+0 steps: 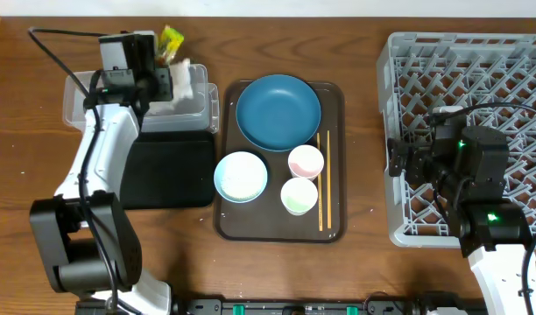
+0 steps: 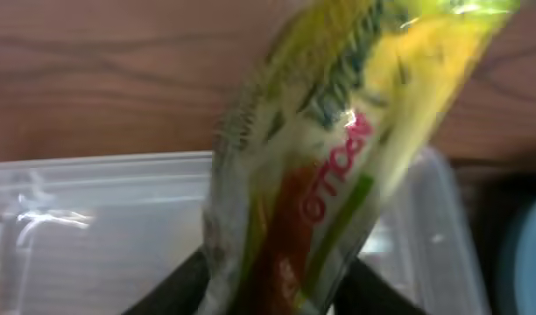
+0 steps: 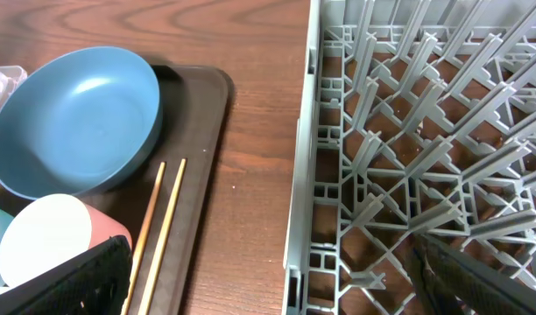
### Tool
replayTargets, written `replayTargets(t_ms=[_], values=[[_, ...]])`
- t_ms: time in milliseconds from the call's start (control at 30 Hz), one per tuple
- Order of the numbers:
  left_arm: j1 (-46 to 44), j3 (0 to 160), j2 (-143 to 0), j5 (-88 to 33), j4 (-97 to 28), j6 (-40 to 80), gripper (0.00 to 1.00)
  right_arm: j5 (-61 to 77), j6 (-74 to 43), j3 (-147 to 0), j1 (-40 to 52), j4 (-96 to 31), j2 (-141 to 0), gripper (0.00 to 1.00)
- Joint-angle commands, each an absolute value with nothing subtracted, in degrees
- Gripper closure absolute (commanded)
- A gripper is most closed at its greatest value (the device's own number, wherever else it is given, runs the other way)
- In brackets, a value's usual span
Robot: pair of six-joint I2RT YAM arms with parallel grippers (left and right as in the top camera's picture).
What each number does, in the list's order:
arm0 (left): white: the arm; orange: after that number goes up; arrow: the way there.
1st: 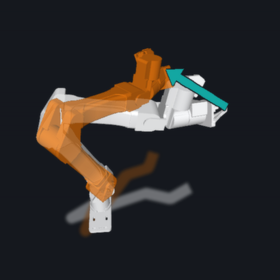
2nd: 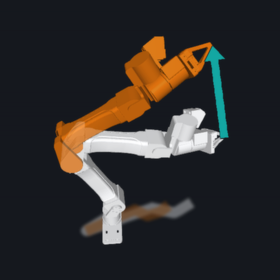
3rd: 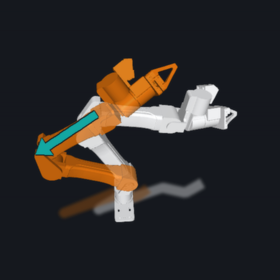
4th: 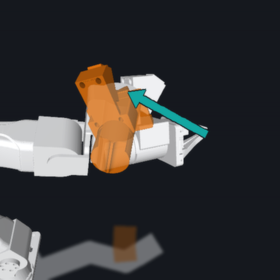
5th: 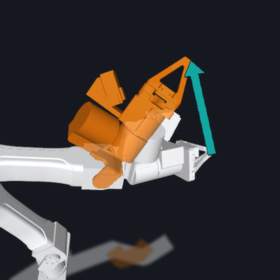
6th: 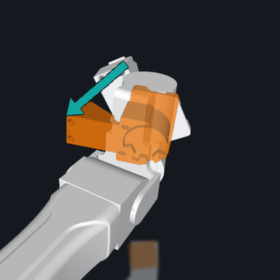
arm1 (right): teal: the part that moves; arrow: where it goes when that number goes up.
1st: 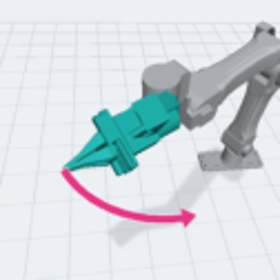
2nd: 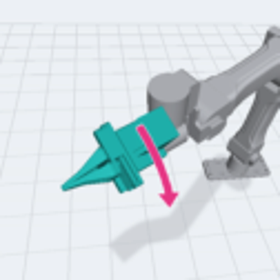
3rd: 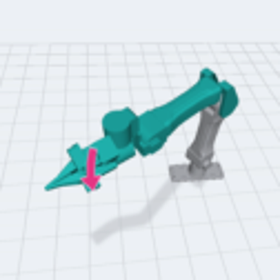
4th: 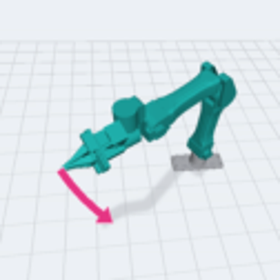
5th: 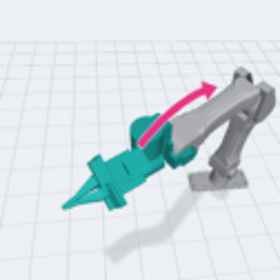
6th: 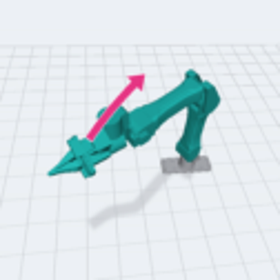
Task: Sort waste into correct bins and load items into the dishwasher rack
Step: 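Carry the wrapper and tissue left and drop into the clear bin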
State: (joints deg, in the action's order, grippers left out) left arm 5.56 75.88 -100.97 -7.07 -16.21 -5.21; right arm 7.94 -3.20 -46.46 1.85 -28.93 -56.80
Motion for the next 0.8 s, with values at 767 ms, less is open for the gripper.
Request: replayTargets(t_ms=[767], values=[[-7.07,76.42,-95.50,-18.00,-31.18,-5.04,0.37,8.16,-2.74,-47.88,2.28,-28.99,-56.64,0.01]])
